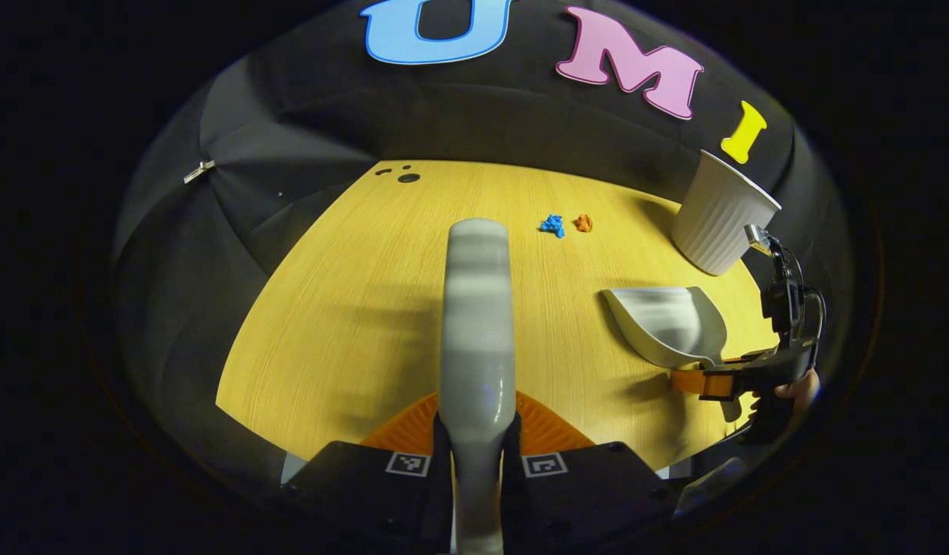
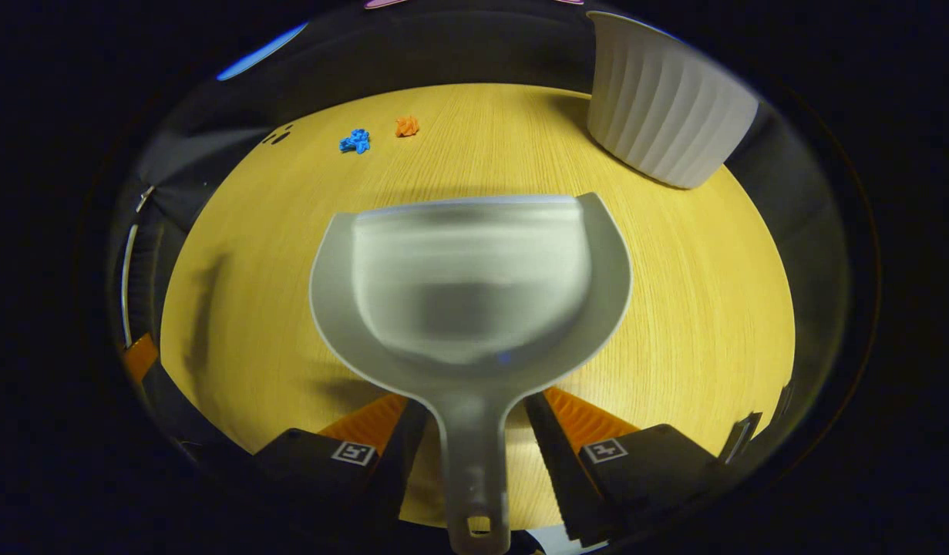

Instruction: Pick up the small broom and dustpan from the desktop, sweep the trash into the dustpan with the broom, and then empty the trash into the garbage bin.

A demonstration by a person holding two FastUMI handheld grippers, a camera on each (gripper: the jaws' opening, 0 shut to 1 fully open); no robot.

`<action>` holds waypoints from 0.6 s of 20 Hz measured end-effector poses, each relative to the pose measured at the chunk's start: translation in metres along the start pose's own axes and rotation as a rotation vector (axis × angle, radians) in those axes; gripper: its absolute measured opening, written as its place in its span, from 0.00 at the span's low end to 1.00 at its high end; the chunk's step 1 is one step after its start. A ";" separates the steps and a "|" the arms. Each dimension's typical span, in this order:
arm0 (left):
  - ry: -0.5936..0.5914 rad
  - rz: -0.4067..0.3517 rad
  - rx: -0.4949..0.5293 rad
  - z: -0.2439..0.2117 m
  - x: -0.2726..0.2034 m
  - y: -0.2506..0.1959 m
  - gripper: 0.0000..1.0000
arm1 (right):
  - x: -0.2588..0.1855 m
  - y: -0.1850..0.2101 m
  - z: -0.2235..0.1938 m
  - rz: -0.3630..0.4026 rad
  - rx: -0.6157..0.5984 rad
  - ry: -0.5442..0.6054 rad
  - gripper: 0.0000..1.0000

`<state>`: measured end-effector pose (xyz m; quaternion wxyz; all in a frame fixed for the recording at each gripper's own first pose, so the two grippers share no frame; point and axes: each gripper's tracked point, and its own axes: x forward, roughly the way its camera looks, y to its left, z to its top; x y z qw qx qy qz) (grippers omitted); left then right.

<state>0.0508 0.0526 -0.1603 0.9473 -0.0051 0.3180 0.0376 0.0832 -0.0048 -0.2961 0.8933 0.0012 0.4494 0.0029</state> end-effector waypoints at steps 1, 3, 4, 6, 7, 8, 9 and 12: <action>0.000 0.001 -0.008 0.001 0.001 0.000 0.29 | 0.001 -0.001 0.001 -0.002 -0.007 -0.004 0.70; 0.003 0.008 -0.016 0.003 0.005 0.002 0.27 | 0.000 0.001 0.001 0.002 -0.005 0.001 0.48; 0.004 0.010 -0.017 0.003 0.007 0.002 0.27 | 0.000 0.001 0.000 0.007 -0.009 0.007 0.45; 0.011 0.009 -0.016 0.004 0.014 0.003 0.27 | 0.000 0.001 -0.001 0.024 -0.022 0.021 0.39; 0.018 0.009 -0.016 0.007 0.018 0.003 0.29 | -0.002 0.001 -0.001 0.033 -0.015 0.025 0.39; 0.023 0.007 -0.014 0.008 0.022 0.003 0.28 | -0.001 0.001 -0.002 0.045 -0.013 0.034 0.41; 0.025 0.003 -0.010 0.013 0.026 0.003 0.27 | -0.001 0.001 -0.001 0.062 -0.013 0.041 0.36; 0.033 -0.005 0.003 0.028 0.044 0.004 0.29 | -0.002 0.000 -0.001 0.096 -0.007 0.050 0.34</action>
